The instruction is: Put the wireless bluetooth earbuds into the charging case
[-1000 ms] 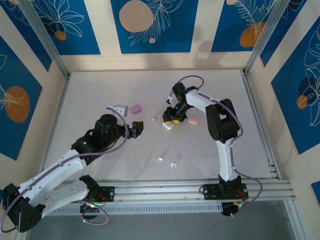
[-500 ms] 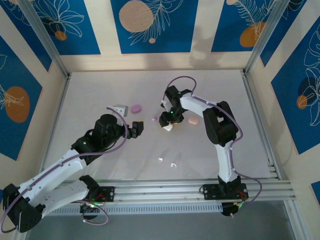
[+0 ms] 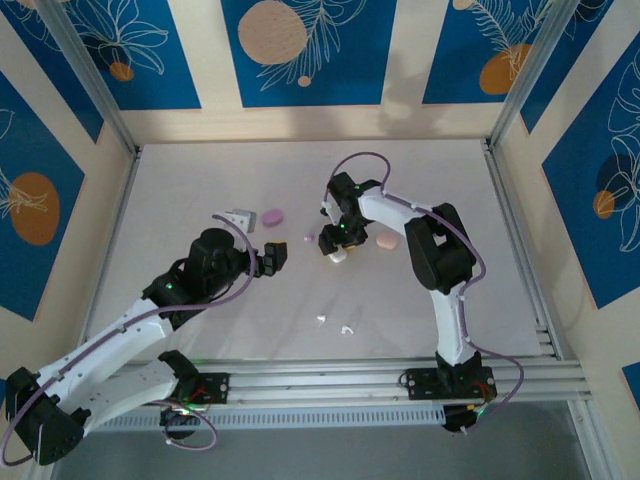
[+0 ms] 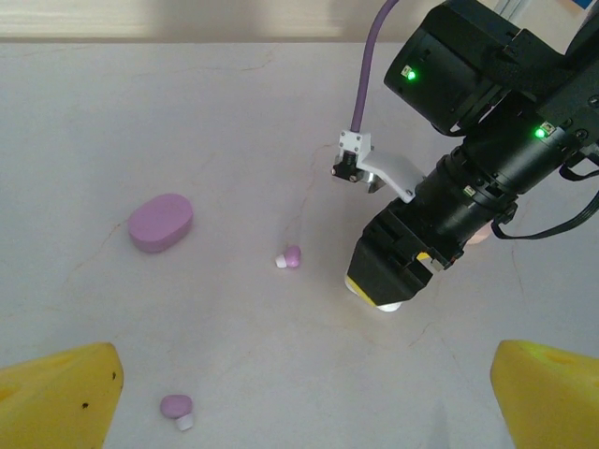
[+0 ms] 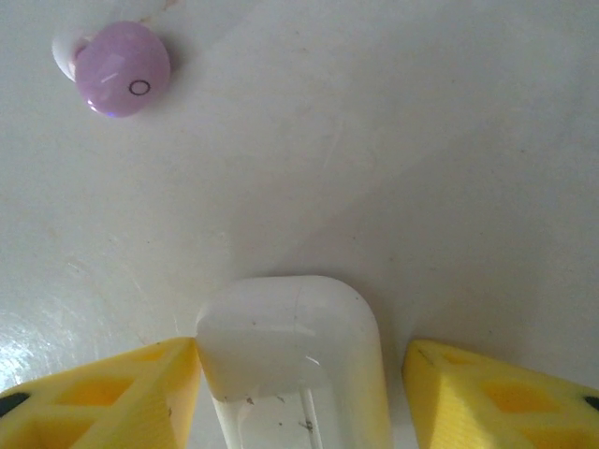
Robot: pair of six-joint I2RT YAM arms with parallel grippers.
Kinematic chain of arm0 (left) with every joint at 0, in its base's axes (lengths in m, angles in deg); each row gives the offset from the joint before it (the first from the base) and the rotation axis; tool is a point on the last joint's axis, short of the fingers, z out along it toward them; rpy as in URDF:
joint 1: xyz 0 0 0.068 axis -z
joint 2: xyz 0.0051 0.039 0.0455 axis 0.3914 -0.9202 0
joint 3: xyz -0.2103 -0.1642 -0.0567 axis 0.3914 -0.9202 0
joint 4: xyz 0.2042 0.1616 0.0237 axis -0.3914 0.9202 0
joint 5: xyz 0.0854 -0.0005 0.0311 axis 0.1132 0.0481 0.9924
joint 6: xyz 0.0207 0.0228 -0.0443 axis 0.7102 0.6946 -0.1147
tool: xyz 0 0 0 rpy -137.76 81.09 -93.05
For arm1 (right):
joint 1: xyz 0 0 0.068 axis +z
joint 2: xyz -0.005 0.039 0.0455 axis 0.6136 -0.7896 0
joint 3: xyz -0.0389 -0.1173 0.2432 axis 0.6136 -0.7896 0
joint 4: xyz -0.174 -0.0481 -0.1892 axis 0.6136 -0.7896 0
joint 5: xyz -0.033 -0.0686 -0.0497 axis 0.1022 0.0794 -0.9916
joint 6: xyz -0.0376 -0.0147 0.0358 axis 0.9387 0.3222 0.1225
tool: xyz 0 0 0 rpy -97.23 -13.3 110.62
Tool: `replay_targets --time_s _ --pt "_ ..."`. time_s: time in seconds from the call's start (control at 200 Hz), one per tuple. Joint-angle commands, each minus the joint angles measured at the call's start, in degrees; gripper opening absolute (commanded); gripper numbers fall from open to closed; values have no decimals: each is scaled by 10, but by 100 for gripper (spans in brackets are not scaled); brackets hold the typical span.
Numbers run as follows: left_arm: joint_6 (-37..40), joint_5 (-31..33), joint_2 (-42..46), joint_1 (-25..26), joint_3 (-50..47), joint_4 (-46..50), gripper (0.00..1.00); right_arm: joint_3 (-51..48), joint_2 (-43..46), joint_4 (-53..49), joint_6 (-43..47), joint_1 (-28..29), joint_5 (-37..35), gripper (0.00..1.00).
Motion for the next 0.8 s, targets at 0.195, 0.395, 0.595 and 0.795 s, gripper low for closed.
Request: replay_targets --time_s 0.195,0.395,0.595,0.795 --pt "-4 -3 3 -8 5 -1 100 -54 34 9 24 27 -76 61" --pt "-7 -5 0 -8 9 1 100 -68 38 24 35 35 -89 57" --pt "-15 2 2 -9 7 2 100 -97 72 56 54 45 -89 51" --pt "-31 -17 1 -15 11 1 100 -150 165 108 41 47 -48 46"
